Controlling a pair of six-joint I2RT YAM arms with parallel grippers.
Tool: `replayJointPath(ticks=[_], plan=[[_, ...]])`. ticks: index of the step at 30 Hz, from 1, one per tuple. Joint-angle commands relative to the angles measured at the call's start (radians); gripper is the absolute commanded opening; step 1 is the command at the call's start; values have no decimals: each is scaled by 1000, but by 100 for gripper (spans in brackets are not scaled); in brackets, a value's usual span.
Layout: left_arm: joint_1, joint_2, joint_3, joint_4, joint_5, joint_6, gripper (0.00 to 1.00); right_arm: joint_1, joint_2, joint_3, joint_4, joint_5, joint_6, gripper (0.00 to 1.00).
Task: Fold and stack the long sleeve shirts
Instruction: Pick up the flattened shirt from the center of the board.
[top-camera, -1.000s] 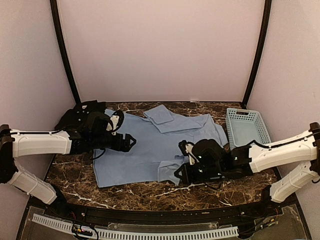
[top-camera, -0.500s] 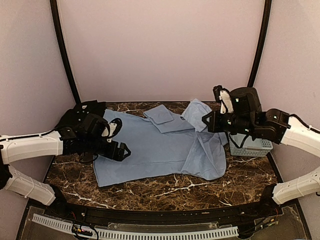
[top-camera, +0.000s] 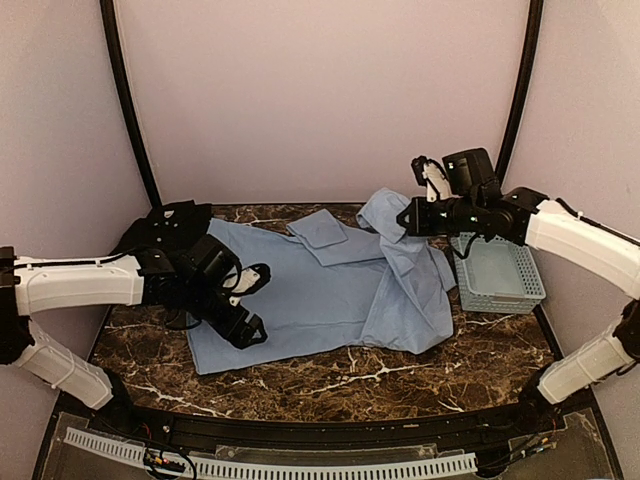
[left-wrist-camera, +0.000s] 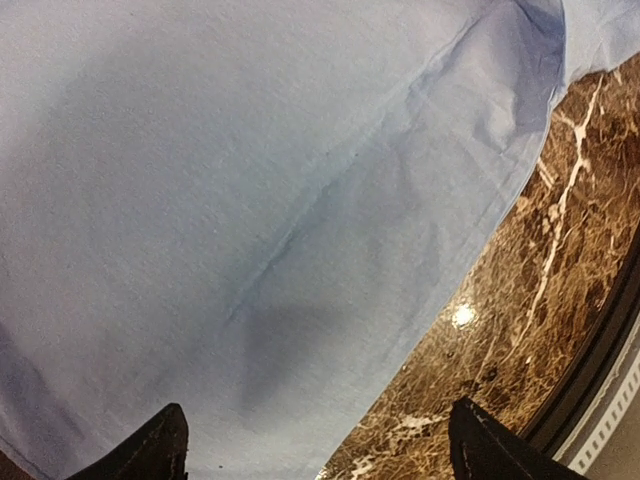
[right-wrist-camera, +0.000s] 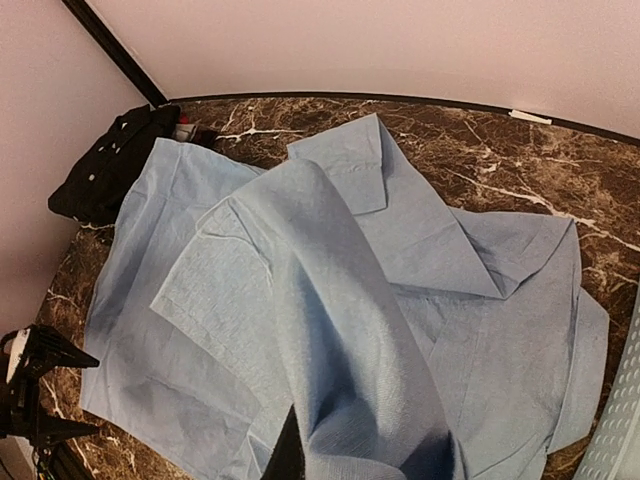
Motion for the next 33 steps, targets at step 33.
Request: replayJointPath(ticks=[33], plan=[[-116, 172, 22, -22, -228, 274, 77, -273, 302, 274, 28, -298, -121, 0]])
